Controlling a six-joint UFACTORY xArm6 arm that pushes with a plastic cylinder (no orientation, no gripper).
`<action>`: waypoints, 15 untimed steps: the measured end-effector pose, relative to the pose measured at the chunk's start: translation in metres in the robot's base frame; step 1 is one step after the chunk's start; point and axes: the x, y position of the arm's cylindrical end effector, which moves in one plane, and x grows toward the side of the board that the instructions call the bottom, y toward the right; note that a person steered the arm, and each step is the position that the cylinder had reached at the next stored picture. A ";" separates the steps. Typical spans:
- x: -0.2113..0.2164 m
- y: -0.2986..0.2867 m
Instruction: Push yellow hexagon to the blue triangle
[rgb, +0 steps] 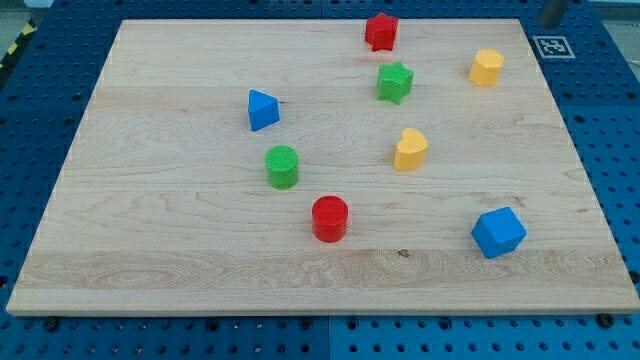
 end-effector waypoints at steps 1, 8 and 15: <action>0.000 0.000; -0.003 -0.057; 0.072 -0.118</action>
